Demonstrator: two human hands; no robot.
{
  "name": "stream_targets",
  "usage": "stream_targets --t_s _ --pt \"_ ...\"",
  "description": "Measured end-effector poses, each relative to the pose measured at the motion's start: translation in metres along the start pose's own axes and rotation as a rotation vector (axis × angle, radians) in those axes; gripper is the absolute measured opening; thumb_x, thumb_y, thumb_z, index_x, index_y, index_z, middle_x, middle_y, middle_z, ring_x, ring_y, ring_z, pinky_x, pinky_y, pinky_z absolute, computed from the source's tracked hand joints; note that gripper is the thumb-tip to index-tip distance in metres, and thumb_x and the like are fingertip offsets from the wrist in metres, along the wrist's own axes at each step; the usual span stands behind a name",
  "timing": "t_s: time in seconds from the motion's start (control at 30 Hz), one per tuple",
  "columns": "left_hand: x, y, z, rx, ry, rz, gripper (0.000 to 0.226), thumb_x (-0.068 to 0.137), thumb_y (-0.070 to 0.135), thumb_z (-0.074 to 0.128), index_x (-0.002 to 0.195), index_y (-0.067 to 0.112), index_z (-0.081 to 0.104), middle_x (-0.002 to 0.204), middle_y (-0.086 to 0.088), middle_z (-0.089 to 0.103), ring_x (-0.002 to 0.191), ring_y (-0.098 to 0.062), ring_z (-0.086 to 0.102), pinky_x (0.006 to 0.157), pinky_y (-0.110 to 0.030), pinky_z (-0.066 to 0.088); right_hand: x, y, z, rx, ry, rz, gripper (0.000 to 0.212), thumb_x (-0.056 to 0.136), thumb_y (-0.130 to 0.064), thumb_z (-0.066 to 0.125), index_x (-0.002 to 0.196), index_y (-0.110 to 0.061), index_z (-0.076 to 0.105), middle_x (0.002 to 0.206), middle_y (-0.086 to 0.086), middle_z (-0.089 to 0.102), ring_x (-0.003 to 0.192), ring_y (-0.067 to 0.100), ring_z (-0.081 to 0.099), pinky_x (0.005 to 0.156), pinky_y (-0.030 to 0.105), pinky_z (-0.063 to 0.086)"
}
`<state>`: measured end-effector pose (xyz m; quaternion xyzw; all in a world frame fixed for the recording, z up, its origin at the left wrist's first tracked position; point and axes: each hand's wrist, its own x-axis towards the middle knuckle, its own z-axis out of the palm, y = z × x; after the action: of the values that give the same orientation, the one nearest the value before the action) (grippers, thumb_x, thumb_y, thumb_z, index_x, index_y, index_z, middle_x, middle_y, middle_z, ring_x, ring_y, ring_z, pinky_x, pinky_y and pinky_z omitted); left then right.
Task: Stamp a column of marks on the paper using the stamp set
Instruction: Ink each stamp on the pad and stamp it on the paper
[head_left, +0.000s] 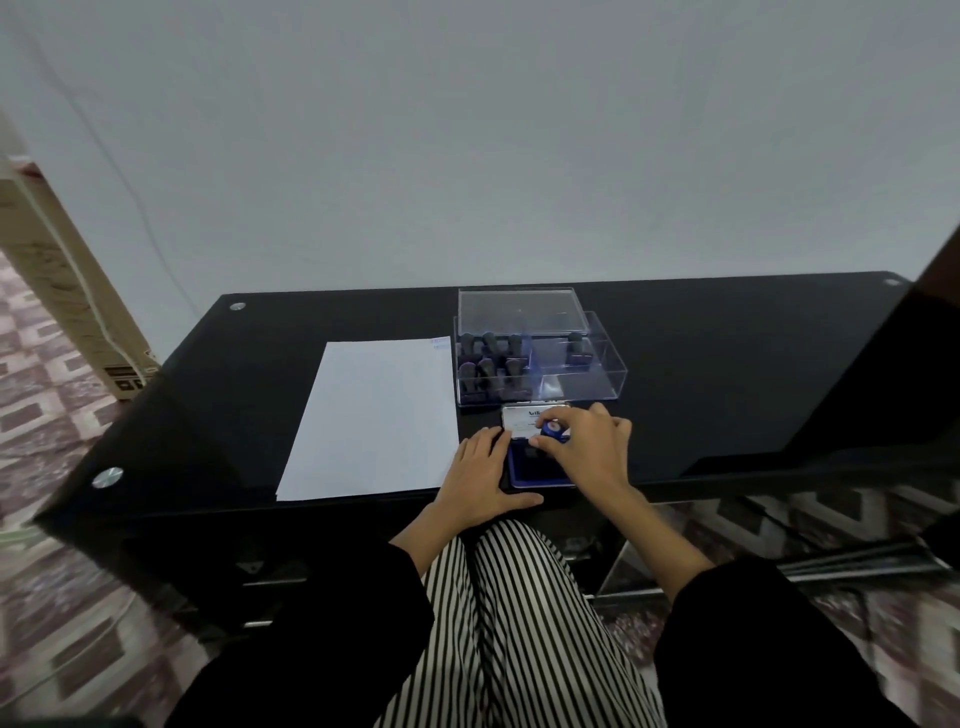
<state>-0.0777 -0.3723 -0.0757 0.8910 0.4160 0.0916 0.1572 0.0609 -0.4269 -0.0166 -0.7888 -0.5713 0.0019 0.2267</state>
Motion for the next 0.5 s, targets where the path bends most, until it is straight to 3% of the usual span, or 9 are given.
stream_targets --t_s 0.4,0.5 --pt "0.0026 -0.0015 0.0010 0.025 0.060 0.031 0.084 0.084 0.061 0.052 0.144 0.009 0.024 0.149 -0.007 0.027 0.138 -0.020 0.024 0.114 -0.030 0.016 0.0070 -0.0038 0.0091 -0.062 -0.019 -0.037 0.023 0.084 -0.039 0.063 0.105 -0.030 0.065 0.108 -0.008 0.066 0.109 0.015 0.049 0.090 0.034 0.029" --pt "0.0032 -0.0045 0.0033 0.033 0.042 0.034 0.089 0.082 0.066 0.047 0.145 0.009 0.022 0.152 -0.009 0.023 0.141 -0.022 0.018 0.116 -0.033 0.013 0.0092 -0.0053 0.0098 -0.103 -0.042 -0.053 0.024 0.086 -0.039 0.062 0.108 -0.029 0.064 0.111 -0.006 0.065 0.112 0.015 0.050 0.091 0.034 0.031"
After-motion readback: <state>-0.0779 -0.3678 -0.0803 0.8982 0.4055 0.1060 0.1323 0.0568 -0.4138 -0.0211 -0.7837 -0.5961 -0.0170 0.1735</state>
